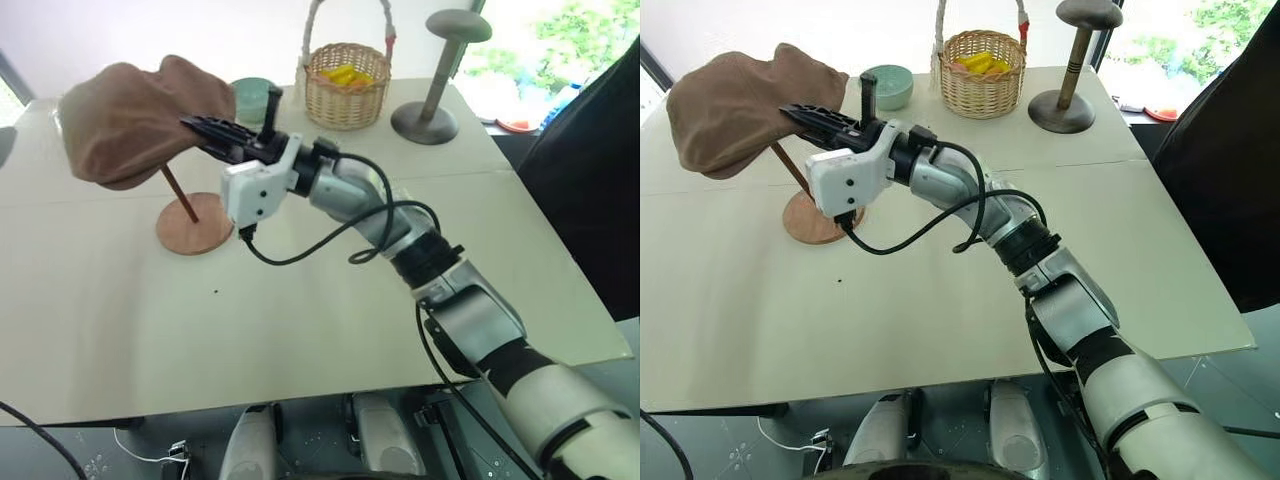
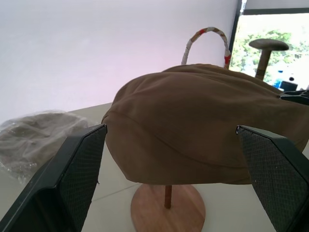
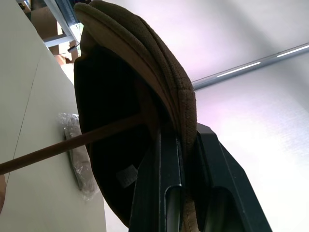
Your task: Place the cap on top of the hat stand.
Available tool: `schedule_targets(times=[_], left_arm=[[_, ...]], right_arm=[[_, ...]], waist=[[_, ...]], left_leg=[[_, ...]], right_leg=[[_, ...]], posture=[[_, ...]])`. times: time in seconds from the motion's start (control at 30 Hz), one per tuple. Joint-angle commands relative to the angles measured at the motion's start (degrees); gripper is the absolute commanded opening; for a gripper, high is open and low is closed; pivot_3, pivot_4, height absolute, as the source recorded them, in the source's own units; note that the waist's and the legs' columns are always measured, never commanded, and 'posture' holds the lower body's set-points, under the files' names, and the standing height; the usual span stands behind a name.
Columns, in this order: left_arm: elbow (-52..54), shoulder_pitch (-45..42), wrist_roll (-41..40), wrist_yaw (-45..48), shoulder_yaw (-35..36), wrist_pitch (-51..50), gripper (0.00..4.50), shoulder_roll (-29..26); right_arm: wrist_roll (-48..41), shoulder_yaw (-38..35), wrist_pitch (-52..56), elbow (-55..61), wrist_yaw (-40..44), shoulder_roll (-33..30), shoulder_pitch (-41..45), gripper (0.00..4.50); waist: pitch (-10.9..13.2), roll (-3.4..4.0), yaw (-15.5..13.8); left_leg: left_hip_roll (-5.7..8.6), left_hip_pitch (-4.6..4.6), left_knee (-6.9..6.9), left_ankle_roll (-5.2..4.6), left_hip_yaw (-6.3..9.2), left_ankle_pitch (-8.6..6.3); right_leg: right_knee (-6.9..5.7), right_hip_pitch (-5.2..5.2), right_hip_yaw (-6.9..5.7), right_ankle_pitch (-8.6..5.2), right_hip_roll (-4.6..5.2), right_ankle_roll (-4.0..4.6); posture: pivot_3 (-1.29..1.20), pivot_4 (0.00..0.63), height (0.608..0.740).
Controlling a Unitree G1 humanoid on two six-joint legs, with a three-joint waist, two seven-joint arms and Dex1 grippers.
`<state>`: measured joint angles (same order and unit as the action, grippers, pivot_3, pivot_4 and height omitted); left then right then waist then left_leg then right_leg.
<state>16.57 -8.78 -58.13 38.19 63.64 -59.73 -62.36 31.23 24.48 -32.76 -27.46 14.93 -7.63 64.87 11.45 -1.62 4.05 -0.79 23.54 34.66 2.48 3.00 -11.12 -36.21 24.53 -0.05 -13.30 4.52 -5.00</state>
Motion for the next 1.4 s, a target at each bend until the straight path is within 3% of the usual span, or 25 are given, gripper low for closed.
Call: schedule_targets(times=[0.03,0.1,0.27,0.5,0.63,0.7,0.8,0.9,0.97,1.1,1.4], left_arm=[[0.0,-0.8,0.1,-0.5,0.0,1.6,4.5,-0.5],[-0.2,-0.9,0.0,-0.6,-0.4,1.9,4.5,-0.5],[-0.5,-1.6,-0.4,0.4,-1.9,2.2,4.5,-1.2],[0.4,-3.1,-1.2,3.3,-5.4,2.2,4.5,-3.0],[2.3,-2.4,0.7,7.7,-9.1,4.5,4.5,-4.6],[4.0,-2.1,2.5,10.9,-12.0,7.0,4.5,-6.1],[5.4,-3.2,5.2,14.4,-16.6,11.3,4.5,-9.1],[6.8,-4.4,10.7,17.3,-22.7,18.2,4.5,-12.5],[7.9,-4.9,15.0,19.0,-26.6,23.2,4.5,-14.2],[9.5,-7.0,24.3,18.6,-34.3,32.3,4.5,-16.5],[16.0,-11.0,43.9,9.9,-49.3,38.3,4.5,-17.4]], right_arm=[[-1.4,-0.6,2.5,1.8,0.2,1.7,0.0,0.41],[-3.2,-1.0,4.2,1.4,1.9,2.5,-0.2,1.13],[-4.5,-0.9,6.9,4.4,5.4,1.9,-1.9,3.58],[-12.6,-3.8,5.5,15.4,16.3,-8.5,-8.2,3.58],[-25.7,-5.2,6.1,22.9,30.2,-19.0,-13.4,3.58],[-35.3,-8.5,14.6,25.9,38.1,-24.0,-14.6,3.58],[-46.5,-12.6,31.3,27.7,47.3,-30.6,-12.5,4.44],[-61.6,-16.5,58.7,29.5,56.1,-38.4,-7.4,4.49],[-70.3,-19.6,71.3,29.2,59.8,-41.6,-3.4,4.49],[-78.5,-24.4,86.0,25.6,59.9,-43.1,3.7,4.49],[-75.5,-25.9,88.0,19.4,57.2,-42.2,9.8,4.49]], waist=[[0.0,0.0,0.0],[0.0,-0.01,-0.1],[0.0,-0.01,-0.1],[0.0,-0.02,-0.9],[0.0,-0.02,-1.4],[0.0,-0.03,-1.5],[0.1,0.02,-1.6],[0.1,0.12,-1.7],[0.2,0.17,-1.6],[0.2,0.24,-1.4],[0.2,0.26,-1.6]], left_leg=[[0.0,0.0,0.0,0.0,0.0,0.0],[0.0,0.0,0.0,0.0,0.0,0.0],[0.0,0.0,0.02,0.0,0.01,0.0],[0.02,0.0,0.13,0.01,-0.01,0.0],[0.02,-0.01,0.12,0.01,-0.03,0.0],[0.0,-0.03,0.12,0.0,-0.04,0.0],[0.0,-0.03,0.21,0.0,-0.09,0.01],[-0.01,-0.02,0.28,0.0,-0.14,0.0],[-0.03,-0.02,0.23,0.0,-0.22,0.0],[-0.1,-0.02,0.08,-0.04,-0.32,-0.03],[-0.09,0.09,0.14,-0.04,-0.66,-0.04]], right_leg=[[0.0,0.0,0.0,0.0,-0.01,0.0],[0.0,-0.01,0.0,0.0,0.0,-0.01],[0.0,-0.03,0.0,0.01,0.0,-0.01],[0.04,-0.12,0.0,0.0,0.03,0.01],[0.08,-0.15,0.0,-0.02,0.02,0.01],[0.07,-0.16,0.0,-0.02,0.01,0.01],[0.05,-0.17,0.02,-0.02,0.02,0.04],[0.06,-0.16,0.02,-0.01,0.04,0.08],[0.11,-0.13,0.04,-0.02,0.08,0.12],[0.12,0.01,0.06,-0.08,0.03,0.21],[0.17,0.11,0.23,-0.07,0.12,0.19]], posture=[[0.0,0.15,0.74],[0.0,0.15,0.74],[0.0,0.15,0.74],[0.0,0.15,0.74],[0.0,0.15,0.74],[0.0,0.15,0.74],[0.0,0.15,0.74],[0.0,0.15,0.74],[0.0,0.15,0.74],[0.0,0.15,0.74],[0.0,0.15,0.74]])
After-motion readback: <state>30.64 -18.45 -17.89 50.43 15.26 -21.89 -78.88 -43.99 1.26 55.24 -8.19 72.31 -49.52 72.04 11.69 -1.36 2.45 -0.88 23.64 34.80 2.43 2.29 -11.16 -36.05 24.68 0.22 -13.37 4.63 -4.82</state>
